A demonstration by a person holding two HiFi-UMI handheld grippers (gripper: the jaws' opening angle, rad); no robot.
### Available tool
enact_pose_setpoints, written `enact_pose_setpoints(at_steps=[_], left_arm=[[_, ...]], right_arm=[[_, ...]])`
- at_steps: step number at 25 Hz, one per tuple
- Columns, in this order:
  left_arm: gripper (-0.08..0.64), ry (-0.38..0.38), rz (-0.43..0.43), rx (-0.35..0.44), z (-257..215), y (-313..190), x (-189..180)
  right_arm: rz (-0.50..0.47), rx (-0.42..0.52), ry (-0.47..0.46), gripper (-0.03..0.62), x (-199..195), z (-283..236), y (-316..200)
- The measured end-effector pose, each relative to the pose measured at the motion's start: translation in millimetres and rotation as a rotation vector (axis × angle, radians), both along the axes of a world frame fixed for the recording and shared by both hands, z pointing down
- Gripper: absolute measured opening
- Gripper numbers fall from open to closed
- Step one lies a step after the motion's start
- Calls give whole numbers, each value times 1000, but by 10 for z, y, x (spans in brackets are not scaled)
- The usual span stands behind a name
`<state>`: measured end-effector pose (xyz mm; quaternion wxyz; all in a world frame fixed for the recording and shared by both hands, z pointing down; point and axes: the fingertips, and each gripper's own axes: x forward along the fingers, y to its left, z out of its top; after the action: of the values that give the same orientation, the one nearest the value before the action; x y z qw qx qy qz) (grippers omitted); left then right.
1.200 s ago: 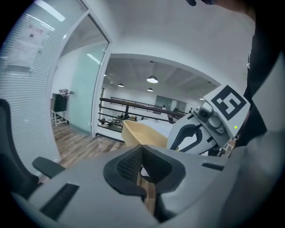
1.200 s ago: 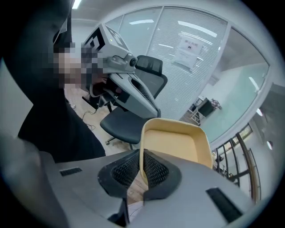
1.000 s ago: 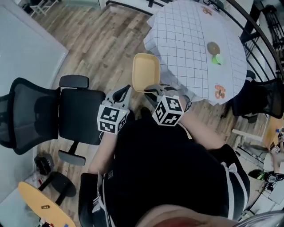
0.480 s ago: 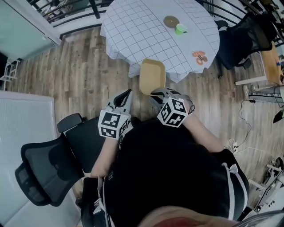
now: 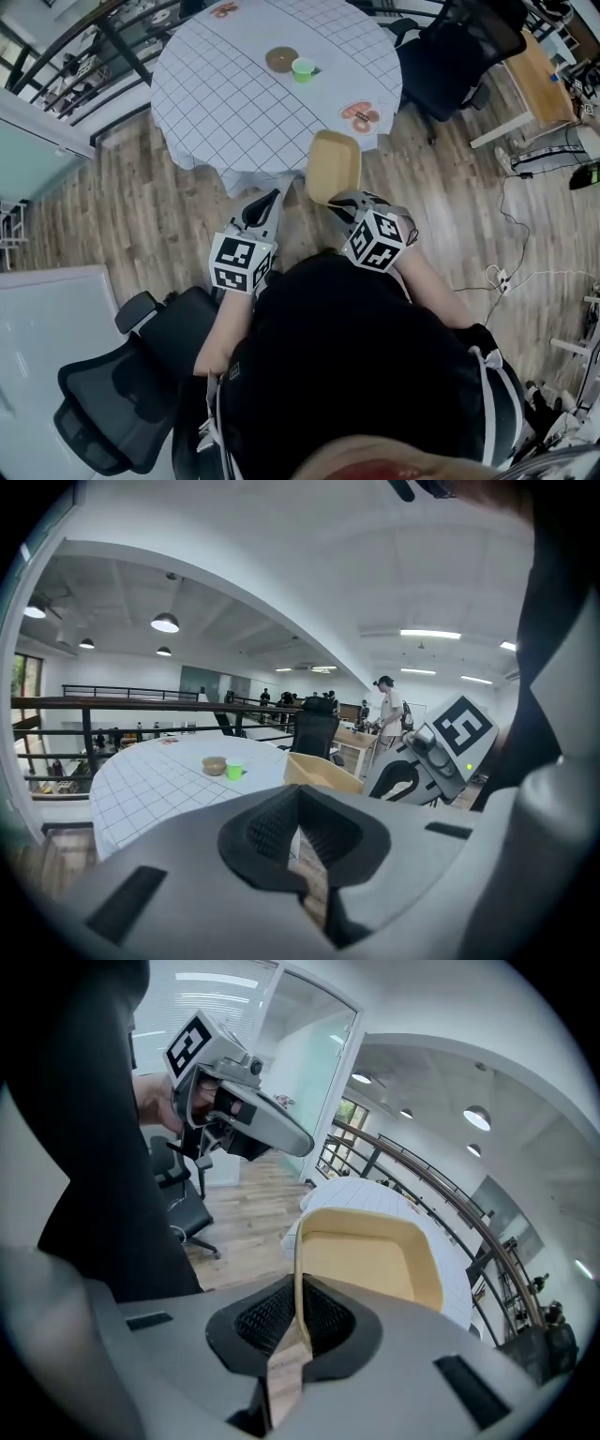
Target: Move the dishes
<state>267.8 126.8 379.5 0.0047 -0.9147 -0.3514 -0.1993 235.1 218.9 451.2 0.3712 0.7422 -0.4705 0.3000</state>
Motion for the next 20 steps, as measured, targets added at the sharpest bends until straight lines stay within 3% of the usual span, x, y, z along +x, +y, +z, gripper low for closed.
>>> enact_pose_setpoints(at_steps=[9, 14, 20], left_arm=[[5, 4, -12, 11, -32, 727, 527], [5, 2, -16, 44, -32, 824, 749], [5, -28, -53, 37, 167, 661, 1232]], right_arm=[[-5, -11, 9, 31, 326, 32, 872], [-73, 5, -17, 31, 453, 126, 985], [-101, -4, -26, 31, 987, 189, 859]])
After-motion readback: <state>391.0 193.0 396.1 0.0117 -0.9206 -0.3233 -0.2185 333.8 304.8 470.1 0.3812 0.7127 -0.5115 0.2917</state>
